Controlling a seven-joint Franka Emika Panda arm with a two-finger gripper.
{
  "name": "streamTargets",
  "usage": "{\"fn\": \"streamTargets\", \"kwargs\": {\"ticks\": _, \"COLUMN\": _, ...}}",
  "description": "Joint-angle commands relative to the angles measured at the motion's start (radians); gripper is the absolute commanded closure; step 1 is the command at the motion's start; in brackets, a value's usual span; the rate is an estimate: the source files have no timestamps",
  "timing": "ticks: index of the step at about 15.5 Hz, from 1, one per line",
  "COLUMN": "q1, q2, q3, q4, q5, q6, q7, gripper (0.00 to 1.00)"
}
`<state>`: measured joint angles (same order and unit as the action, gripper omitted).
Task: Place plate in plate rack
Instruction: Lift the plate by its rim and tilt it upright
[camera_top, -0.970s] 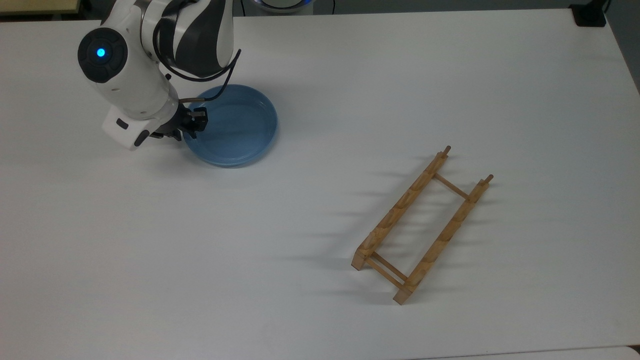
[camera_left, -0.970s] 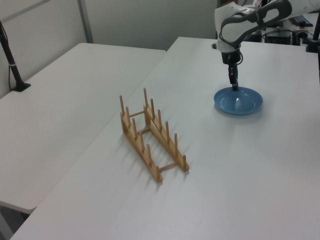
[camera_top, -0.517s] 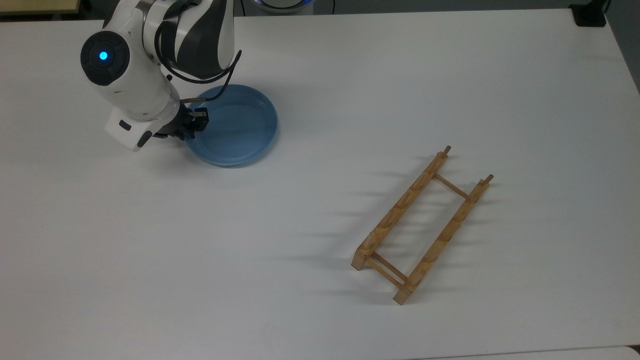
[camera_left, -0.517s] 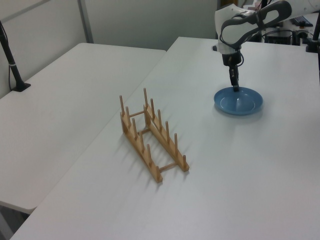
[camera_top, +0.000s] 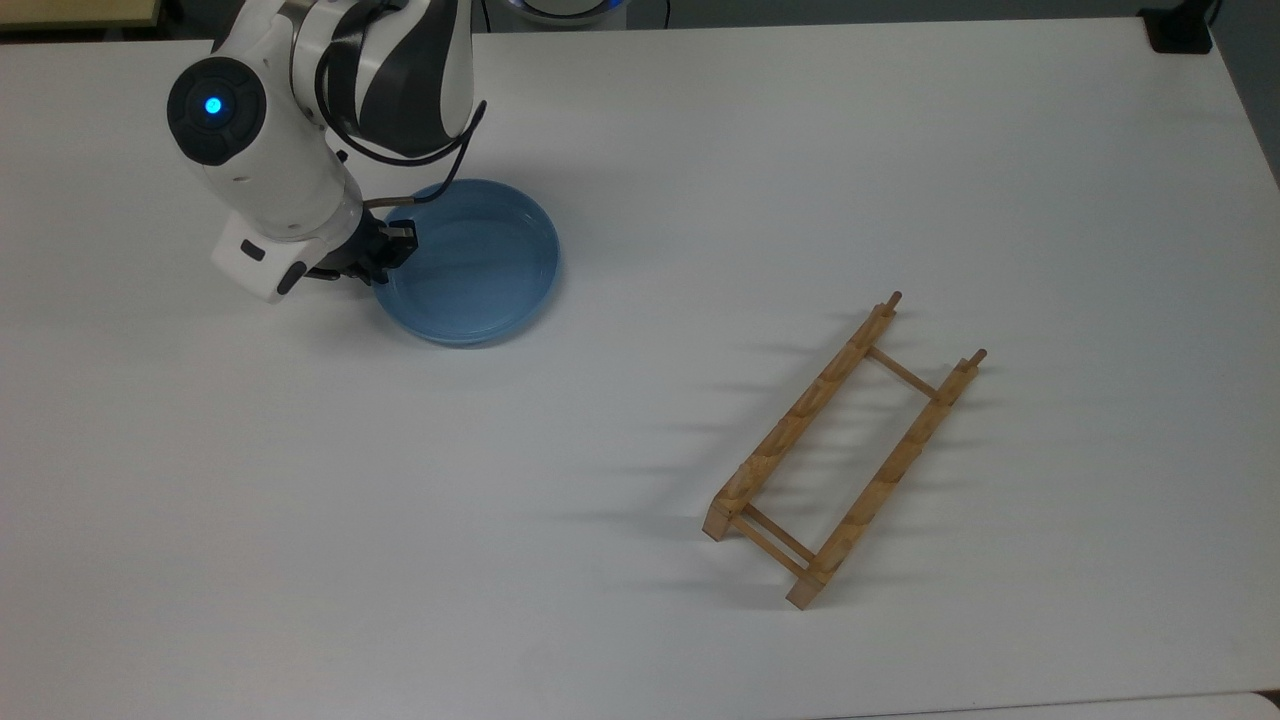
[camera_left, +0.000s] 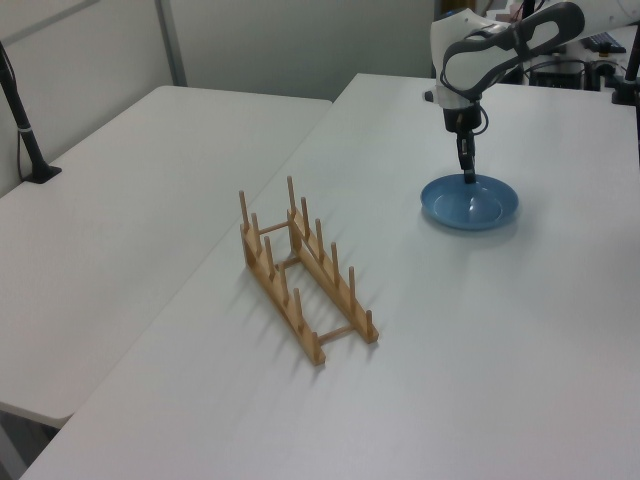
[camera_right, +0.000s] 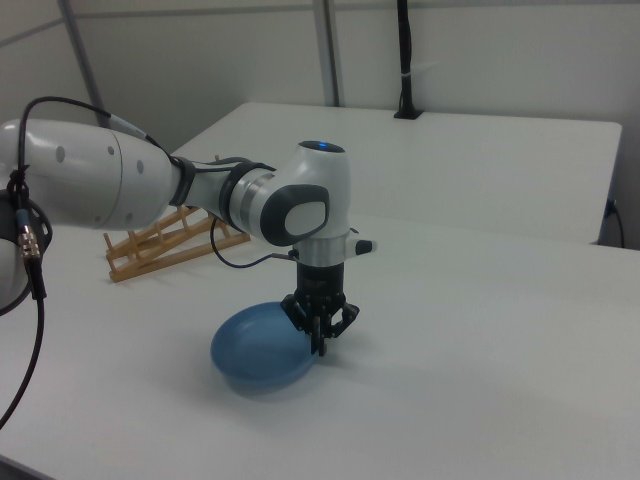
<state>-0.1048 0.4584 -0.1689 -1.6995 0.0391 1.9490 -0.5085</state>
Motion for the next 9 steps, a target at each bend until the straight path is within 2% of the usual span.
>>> {"fn": "streamTargets", "kwargs": {"ticks": 1, "q1": 0.011, "q2": -0.017, "q3": -0.011, "q4": -0.022, "q5": -0.002, "q6": 0.031, "q7": -0.030, "gripper": 1.00}}
{"fn": "streamTargets", "kwargs": {"ticks": 9, "q1": 0.025, "q2": -0.216, "q3": -0.017, "q4": 0.058, "q5": -0.001, "q6": 0.005, "q7": -0.055, "gripper": 1.00}}
